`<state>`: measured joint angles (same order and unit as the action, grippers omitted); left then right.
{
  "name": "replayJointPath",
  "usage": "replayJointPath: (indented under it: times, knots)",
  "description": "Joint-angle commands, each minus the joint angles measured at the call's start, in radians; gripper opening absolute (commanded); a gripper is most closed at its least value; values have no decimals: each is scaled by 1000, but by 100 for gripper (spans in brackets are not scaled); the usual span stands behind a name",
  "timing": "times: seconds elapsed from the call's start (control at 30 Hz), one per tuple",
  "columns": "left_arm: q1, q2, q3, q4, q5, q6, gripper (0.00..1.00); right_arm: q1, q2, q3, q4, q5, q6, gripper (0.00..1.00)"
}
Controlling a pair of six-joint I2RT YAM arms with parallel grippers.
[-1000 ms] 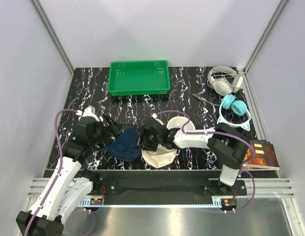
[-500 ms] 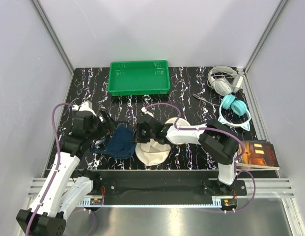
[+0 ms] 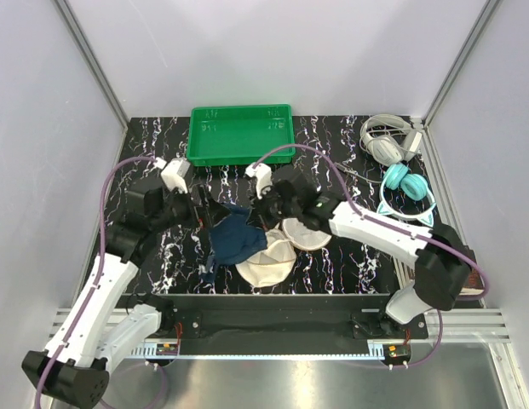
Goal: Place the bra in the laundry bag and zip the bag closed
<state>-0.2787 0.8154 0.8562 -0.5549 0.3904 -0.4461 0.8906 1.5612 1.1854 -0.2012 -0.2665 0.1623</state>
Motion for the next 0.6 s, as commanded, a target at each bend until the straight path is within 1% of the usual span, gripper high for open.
replayJointPath:
  times: [0.0, 0.07, 0.1, 0.13, 0.23, 0.27, 0.3, 0.37, 0.47, 0.5, 0.57]
  knots:
    - [-100, -16, 112, 55, 96, 145, 99, -80, -66, 26, -138, -270, -256, 0]
    - [-116, -27, 119, 56, 131, 187, 99, -87, -76, 46, -228, -341, -320, 0]
    - [-132, -31, 129, 58, 172, 199, 99, -87, -78, 54, -260, -408, -340, 0]
    - [-143, -30, 132, 58, 188, 222, 99, -87, -72, 63, -327, -440, -369, 0]
    - [-192, -4, 145, 56, 264, 254, 99, -87, -44, 115, -452, -568, -383, 0]
    - [-220, 2, 147, 56, 263, 257, 99, -87, -41, 129, -469, -624, -382, 0]
    - [-234, 10, 149, 58, 262, 264, 99, -87, -50, 129, -481, -649, -379, 0]
    - [-255, 33, 144, 59, 268, 279, 99, -85, -70, 114, -480, -681, -369, 0]
    - [-267, 67, 133, 59, 301, 296, 99, -87, -116, 99, -481, -665, -360, 0]
    - [-270, 76, 129, 59, 341, 300, 99, -87, -133, 95, -481, -662, -359, 0]
    - [-289, 97, 126, 59, 372, 303, 99, -87, -142, 94, -483, -662, -356, 0]
